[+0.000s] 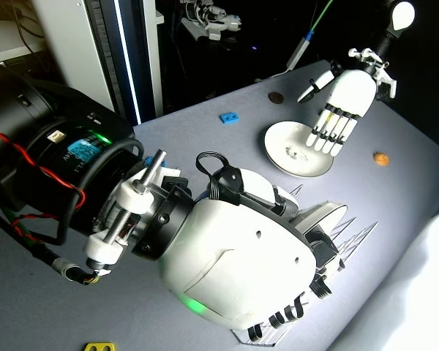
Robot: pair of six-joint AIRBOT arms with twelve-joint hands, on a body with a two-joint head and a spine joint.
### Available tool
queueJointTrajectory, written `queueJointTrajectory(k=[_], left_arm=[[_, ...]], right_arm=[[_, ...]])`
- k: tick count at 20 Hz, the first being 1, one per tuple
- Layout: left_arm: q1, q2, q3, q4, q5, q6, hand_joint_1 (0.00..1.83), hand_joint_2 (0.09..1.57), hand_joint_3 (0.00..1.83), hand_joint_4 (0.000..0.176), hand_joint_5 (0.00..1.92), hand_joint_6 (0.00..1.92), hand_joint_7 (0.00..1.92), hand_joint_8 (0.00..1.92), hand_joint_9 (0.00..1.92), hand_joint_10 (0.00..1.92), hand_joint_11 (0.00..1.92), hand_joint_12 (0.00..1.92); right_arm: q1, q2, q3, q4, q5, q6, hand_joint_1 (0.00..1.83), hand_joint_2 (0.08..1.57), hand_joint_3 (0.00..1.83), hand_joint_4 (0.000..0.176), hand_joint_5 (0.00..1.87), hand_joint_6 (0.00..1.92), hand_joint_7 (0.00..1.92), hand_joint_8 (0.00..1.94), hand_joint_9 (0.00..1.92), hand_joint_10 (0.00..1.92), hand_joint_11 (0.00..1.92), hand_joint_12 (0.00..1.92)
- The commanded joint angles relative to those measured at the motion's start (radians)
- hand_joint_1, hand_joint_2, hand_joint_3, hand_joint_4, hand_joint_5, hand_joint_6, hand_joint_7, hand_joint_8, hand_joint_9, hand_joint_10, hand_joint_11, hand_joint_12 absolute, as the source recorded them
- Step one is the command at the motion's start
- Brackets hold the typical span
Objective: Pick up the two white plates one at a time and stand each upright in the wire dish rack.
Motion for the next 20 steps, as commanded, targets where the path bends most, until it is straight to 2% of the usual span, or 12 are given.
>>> queueJointTrajectory(k=[1,8,14,20], left_arm=[[-0.009,0.002,0.007,-0.055,-0.024,0.001,0.0,1.14,0.0,0.0,0.0,0.0,0.01,0.0,0.0,0.0,0.0,0.0],[-0.012,0.0,0.01,-0.054,-0.024,0.006,0.0,1.14,0.0,0.0,0.0,0.0,0.0,0.0,0.0,0.0,0.0,0.0],[-0.015,0.0,0.01,-0.054,-0.024,0.007,0.0,1.14,0.0,0.0,0.0,0.0,0.01,0.01,0.0,0.0,0.0,0.0],[-0.016,-0.001,0.01,-0.054,-0.024,0.007,0.0,1.14,0.0,0.0,0.0,0.0,0.01,0.0,0.0,0.0,0.0,0.0]], right_arm=[[0.008,0.004,0.011,0.026,0.141,0.025,1.2,1.14,0.0,0.022,0.89,1.15,0.98,0.99,1.08,0.45,0.71,1.27],[-0.019,-0.016,0.034,0.026,0.162,0.042,1.21,1.13,0.0,0.026,0.92,1.11,0.99,0.97,1.08,0.42,0.69,1.28],[-0.055,-0.019,0.042,0.024,0.236,0.037,1.21,1.12,0.0,0.028,0.94,1.08,1.01,0.95,1.1,0.4,0.71,1.26],[-0.07,-0.021,0.043,-0.077,0.272,0.06,1.21,1.13,0.0,0.027,0.93,1.09,1.0,0.95,1.1,0.41,0.7,1.27]])
